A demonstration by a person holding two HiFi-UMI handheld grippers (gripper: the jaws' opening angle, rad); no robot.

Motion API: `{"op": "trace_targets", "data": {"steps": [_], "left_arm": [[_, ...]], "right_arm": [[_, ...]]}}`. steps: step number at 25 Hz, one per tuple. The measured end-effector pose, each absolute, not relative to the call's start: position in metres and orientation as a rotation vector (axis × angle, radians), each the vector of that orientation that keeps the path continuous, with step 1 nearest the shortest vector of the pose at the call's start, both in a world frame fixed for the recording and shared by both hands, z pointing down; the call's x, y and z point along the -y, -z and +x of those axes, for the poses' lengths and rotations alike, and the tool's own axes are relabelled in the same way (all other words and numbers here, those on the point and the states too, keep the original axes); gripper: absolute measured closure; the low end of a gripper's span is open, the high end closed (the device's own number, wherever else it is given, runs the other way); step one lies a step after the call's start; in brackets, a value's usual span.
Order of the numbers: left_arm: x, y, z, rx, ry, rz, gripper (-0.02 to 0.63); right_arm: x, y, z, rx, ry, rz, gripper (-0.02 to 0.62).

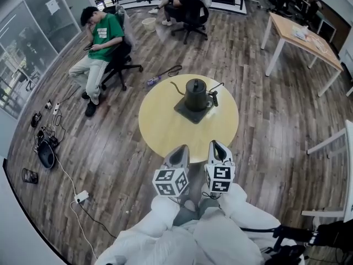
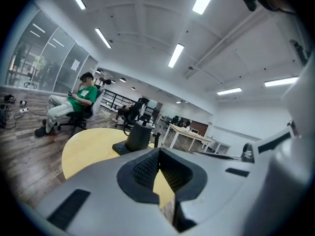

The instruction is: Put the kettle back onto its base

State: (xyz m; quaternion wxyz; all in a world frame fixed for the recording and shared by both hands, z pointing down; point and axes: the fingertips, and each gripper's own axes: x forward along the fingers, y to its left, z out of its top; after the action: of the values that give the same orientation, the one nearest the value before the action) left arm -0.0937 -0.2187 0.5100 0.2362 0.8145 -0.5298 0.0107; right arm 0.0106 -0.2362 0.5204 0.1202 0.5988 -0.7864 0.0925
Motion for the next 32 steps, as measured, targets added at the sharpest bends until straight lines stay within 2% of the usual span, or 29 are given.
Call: {"op": "trace_targets", "data": {"steps": [17,32], "left_arm": [[0.205,-0.504,-0.068,1.506,-0.102,2.258,0.604],[0.197,-0.497,-0.073,1.523,-0.135,2.310,0.604]], "right_arm": [[0.224,-0.489,0.015,2.390,-0.207,1.729,0.583],[0.218,-0.482,0.017,2.419,-0.200,1.737,0.583]]}}
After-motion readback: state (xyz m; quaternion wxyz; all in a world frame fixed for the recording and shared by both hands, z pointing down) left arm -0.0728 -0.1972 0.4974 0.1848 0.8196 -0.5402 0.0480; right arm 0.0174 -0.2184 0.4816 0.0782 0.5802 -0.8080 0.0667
